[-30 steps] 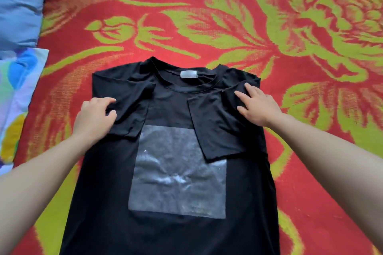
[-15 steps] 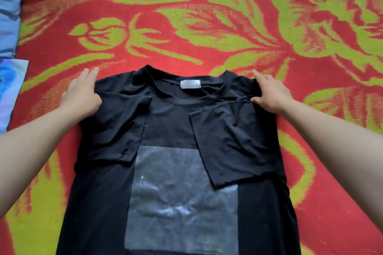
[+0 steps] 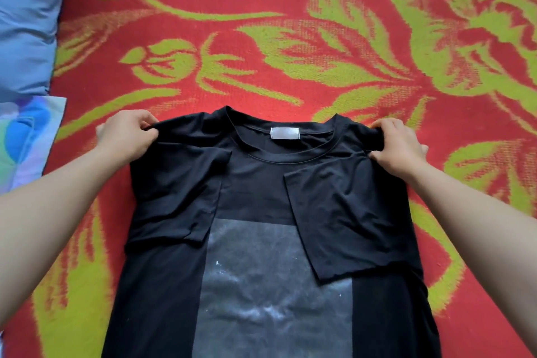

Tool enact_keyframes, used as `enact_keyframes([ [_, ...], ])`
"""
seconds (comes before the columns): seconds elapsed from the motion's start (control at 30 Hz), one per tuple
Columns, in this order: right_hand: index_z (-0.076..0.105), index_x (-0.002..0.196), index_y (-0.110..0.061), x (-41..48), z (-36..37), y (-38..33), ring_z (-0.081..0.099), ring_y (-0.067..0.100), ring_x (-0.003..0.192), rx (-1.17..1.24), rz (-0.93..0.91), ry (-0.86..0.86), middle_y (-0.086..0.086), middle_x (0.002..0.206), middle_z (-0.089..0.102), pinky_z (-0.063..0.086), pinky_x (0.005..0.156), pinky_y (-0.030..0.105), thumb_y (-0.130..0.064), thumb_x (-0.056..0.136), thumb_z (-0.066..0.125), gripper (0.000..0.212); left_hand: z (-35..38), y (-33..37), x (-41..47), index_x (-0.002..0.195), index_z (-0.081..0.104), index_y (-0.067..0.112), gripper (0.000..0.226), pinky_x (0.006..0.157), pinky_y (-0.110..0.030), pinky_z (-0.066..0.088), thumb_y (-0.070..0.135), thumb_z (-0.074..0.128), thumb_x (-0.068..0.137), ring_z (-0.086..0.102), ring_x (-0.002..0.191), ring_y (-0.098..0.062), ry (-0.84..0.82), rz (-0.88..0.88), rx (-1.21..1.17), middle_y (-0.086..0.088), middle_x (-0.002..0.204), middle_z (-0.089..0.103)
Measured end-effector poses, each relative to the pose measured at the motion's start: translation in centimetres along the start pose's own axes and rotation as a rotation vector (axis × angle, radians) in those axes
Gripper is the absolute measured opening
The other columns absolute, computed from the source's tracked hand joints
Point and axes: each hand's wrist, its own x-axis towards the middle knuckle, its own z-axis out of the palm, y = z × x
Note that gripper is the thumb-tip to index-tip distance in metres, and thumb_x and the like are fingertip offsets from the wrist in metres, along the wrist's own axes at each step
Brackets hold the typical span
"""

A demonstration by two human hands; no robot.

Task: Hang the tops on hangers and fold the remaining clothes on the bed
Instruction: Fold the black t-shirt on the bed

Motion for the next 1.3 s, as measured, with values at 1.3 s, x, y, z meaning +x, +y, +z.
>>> enact_keyframes([
  [1.3,0.068,0.09,-0.008,-20.6,3.6,4.2,0.062,0.032,0.082,-0.476,-0.745,0.134,0.016,0.097,0.063,0.049,0.064,0.036,-0.045,0.081,0.042,0.046,5.4,-7.6,-20.5,0.11,0.051,0.018,0.047,0.053,-0.041,0.052,0.014,0.039,0.065,0.064,0.072,-0.035,-0.029,0.84,0.282,-0.014,0.09,0.065],
])
